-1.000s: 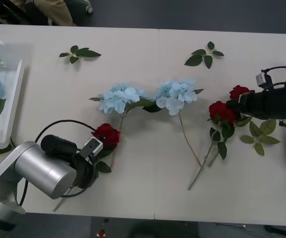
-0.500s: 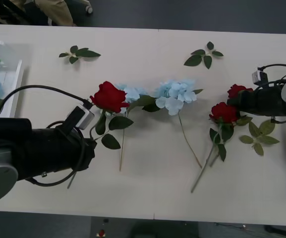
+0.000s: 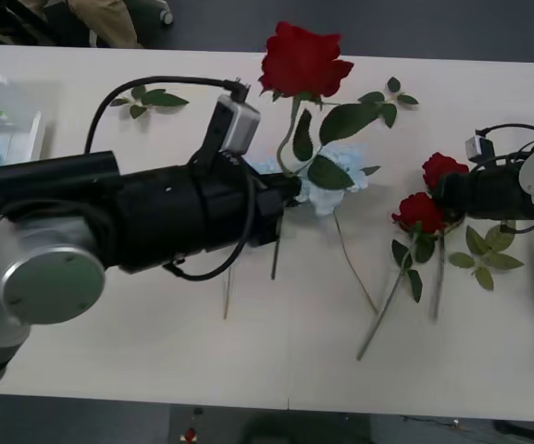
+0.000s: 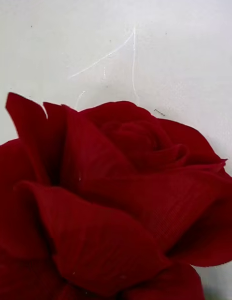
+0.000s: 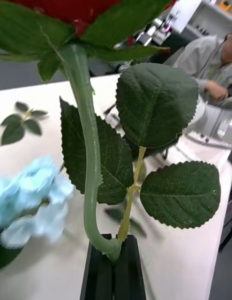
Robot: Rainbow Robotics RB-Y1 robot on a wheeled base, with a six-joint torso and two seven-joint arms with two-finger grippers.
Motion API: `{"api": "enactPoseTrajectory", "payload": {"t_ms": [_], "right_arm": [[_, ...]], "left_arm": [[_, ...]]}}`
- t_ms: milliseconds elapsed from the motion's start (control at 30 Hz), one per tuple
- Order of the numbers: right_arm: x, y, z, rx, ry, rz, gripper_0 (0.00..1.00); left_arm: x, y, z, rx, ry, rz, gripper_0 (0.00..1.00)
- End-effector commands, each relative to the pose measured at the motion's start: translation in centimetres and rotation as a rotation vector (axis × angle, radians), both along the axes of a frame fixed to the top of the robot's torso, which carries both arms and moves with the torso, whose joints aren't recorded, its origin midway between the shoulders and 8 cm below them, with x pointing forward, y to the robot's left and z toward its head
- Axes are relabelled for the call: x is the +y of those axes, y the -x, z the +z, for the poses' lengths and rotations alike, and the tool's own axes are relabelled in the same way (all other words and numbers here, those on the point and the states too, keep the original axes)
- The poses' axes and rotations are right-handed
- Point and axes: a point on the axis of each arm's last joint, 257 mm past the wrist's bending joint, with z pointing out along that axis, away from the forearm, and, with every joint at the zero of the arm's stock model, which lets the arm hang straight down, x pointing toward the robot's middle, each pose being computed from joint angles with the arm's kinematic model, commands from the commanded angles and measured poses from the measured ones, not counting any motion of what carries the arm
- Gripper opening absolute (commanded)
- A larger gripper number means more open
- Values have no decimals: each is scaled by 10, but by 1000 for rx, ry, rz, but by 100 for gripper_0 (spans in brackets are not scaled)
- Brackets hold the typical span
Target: Put the red flowers into the right box and the blue flowers into the left box
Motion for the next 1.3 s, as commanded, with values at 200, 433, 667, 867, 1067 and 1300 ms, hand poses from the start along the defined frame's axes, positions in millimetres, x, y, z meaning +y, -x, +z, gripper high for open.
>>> {"api": "enactPoseTrajectory", "payload": {"t_ms": [200,433,667,867,1067,1300], "right_arm": [[-2,-1,23,12,-53,1,0],[-41,3,96,-24,-48,27,0],[-126,26,155,-52,212,89,0],[-201,44,187,-46,445,96,0],[-269,56,181,-7,540,-25,0],[-324,52,143,-35,638,-134,5]], "left_arm": [[-48,-25,50,-227,115,-19,0],[-75,-39,43,-263,119,-21,0],[-81,-45,39,-291,106,-14,0],[-82,-44,39,-286,110,-21,0],[-84,-43,43,-283,120,-25,0],[-84,-43,43,-283,120,-25,0]]}}
